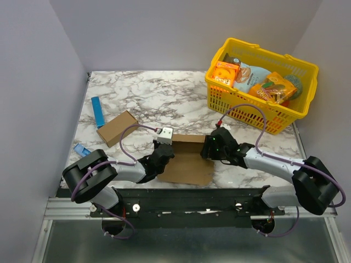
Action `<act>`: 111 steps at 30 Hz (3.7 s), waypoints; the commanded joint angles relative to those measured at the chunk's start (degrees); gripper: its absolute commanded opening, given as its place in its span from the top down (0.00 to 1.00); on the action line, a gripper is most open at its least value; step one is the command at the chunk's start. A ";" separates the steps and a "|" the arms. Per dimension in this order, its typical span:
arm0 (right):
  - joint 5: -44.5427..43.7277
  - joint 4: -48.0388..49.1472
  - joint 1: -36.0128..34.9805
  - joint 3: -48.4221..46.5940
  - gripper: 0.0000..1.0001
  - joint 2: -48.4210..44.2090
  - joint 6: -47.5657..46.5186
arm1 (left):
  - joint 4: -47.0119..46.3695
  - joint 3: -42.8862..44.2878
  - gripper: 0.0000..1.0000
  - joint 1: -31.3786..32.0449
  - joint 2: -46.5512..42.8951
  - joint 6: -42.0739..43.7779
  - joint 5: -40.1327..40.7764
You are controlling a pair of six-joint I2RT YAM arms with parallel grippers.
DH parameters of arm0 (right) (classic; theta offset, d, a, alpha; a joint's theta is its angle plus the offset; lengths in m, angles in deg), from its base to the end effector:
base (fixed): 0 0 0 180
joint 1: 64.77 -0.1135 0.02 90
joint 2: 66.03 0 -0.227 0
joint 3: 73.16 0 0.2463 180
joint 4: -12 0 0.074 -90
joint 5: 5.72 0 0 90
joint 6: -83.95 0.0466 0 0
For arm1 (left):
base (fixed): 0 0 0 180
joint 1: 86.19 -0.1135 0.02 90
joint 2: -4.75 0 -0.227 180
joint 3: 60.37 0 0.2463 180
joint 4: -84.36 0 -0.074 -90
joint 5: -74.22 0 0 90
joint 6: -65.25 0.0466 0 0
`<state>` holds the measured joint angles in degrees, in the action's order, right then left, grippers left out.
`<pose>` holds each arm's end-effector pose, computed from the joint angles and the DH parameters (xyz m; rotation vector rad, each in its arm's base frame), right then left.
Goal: Fold the paper box
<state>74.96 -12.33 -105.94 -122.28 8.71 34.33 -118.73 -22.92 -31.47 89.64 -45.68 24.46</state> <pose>0.2003 0.1652 0.1341 0.0565 2.4760 0.4364 0.1783 -0.1999 0.1130 0.1190 1.8920 -0.1960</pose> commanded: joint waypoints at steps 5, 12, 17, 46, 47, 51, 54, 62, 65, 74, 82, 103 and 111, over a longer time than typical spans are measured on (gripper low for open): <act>-3.60 -0.83 0.39 0.75 0.26 -0.56 1.01 | -2.98 -0.59 1.00 -0.05 0.02 -2.01 2.11; -1.49 2.41 0.39 0.31 0.48 -0.38 0.31 | -3.07 0.11 1.00 0.21 1.16 -1.13 1.59; -0.53 5.58 0.21 0.13 0.64 -2.23 -2.32 | -3.24 1.25 1.00 1.27 2.48 -0.34 1.94; 9.05 -19.27 3.61 -15.67 0.11 -15.59 -14.71 | 2.30 2.14 1.00 -5.15 -2.61 4.67 -2.98; 10.62 -19.55 5.20 -16.64 0.12 -14.89 -15.15 | 2.12 1.53 1.00 -5.41 -3.05 4.84 -3.16; 11.96 -17.81 12.59 -18.24 0.23 -11.39 -16.03 | 1.24 -0.06 1.00 -5.85 -5.25 4.23 -4.13; 14.67 -10.62 18.22 -15.43 0.34 -9.18 -15.51 | 0.37 -1.20 1.00 -6.03 -6.21 3.79 -4.12; 12.57 -0.58 21.13 -7.53 0.38 -4.17 -8.84 | -1.66 -3.40 1.00 -6.03 -8.77 4.14 -4.74; 15.29 4.87 21.22 -4.19 0.41 -2.06 -6.11 | -1.83 -3.32 1.00 -6.11 -8.68 3.79 -4.92; 22.94 15.78 17.26 2.77 0.44 -3.11 -5.40 | -0.96 -2.18 1.00 -6.12 -6.75 3.61 -4.92; 20.23 15.78 10.86 1.98 0.45 -2.24 -6.01 | -1.48 -1.38 1.00 -6.03 -4.46 3.61 -5.79; 26.54 22.44 6.36 3.38 0.33 -0.38 -12.42 | -0.08 -0.06 1.00 -6.03 -2.09 2.12 -6.50; 29.89 30.27 6.10 8.30 0.40 -0.21 -17.09 | -0.34 -0.50 1.00 -6.03 -2.61 2.30 -7.20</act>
<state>98.54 9.26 -98.53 -116.03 9.17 20.21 -117.38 -25.06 -38.16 86.95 -42.12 19.72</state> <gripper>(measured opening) 0.612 0.114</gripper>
